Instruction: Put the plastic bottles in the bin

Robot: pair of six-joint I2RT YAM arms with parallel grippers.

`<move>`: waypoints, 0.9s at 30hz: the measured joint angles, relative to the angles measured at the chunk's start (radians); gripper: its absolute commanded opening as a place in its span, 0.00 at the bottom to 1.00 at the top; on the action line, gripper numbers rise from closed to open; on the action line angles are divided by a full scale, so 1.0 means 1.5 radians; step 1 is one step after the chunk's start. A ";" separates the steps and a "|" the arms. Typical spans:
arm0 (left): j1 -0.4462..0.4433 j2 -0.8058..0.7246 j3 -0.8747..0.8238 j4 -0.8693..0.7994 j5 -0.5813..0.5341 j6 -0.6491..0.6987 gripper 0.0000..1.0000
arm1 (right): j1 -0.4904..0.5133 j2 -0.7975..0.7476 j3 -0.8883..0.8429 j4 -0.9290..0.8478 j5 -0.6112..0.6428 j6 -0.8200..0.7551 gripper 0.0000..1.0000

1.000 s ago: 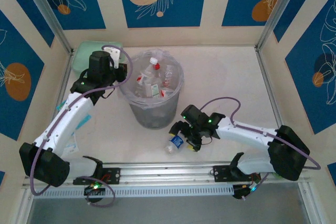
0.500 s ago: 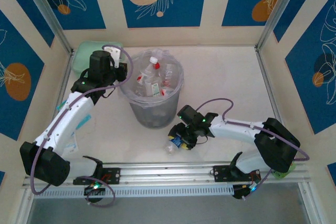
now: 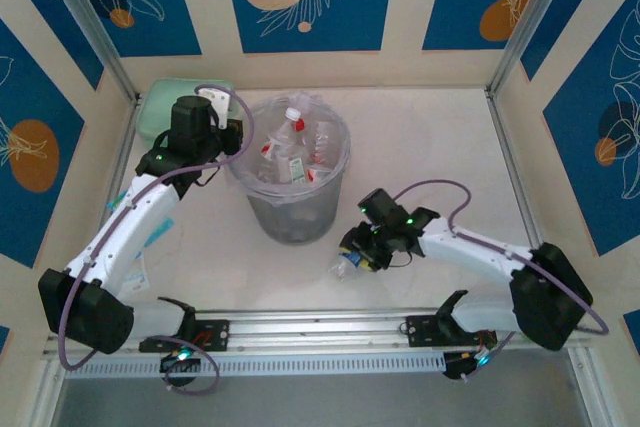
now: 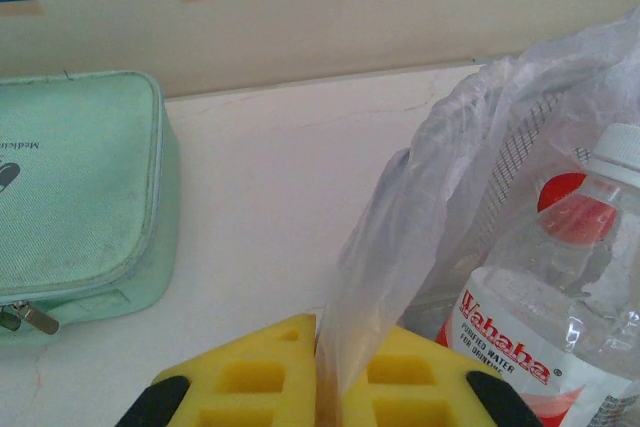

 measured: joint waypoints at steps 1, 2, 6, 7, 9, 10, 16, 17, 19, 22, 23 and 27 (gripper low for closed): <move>0.000 0.000 0.000 0.000 0.000 0.000 0.02 | -0.021 -0.017 0.001 -0.008 0.002 -0.013 0.47; 0.000 0.000 0.000 0.000 0.000 0.000 0.02 | -0.046 -0.035 0.002 -0.017 0.003 -0.028 0.46; 0.000 0.000 0.000 0.000 0.000 0.000 0.02 | -0.162 -0.095 0.026 -0.068 0.000 -0.102 0.44; 0.000 0.000 0.000 0.000 0.000 0.000 0.03 | -0.196 -0.108 0.043 -0.087 0.000 -0.126 0.41; -0.001 0.000 0.000 0.000 0.000 0.000 0.03 | -0.250 -0.129 0.084 -0.120 0.002 -0.171 0.36; -0.001 0.000 0.000 0.000 0.000 0.000 0.03 | -0.278 -0.139 0.114 -0.137 0.004 -0.196 0.34; -0.002 0.000 0.000 0.000 0.000 0.000 0.02 | -0.341 -0.141 0.309 -0.165 -0.002 -0.303 0.30; -0.002 0.000 0.000 0.000 0.000 0.000 0.03 | -0.339 -0.129 0.343 -0.161 -0.010 -0.313 0.30; -0.005 0.000 0.000 0.000 0.000 0.000 0.02 | -0.327 -0.094 0.407 -0.146 -0.030 -0.324 0.30; -0.007 -0.001 0.000 0.000 0.000 0.000 0.02 | -0.294 -0.016 0.496 -0.108 -0.083 -0.322 0.30; -0.008 -0.001 0.000 0.000 0.000 0.000 0.02 | -0.279 0.018 0.527 -0.090 -0.105 -0.318 0.30; -0.011 -0.001 0.000 0.000 -0.001 0.000 0.02 | -0.210 0.156 0.656 -0.061 -0.150 -0.313 0.30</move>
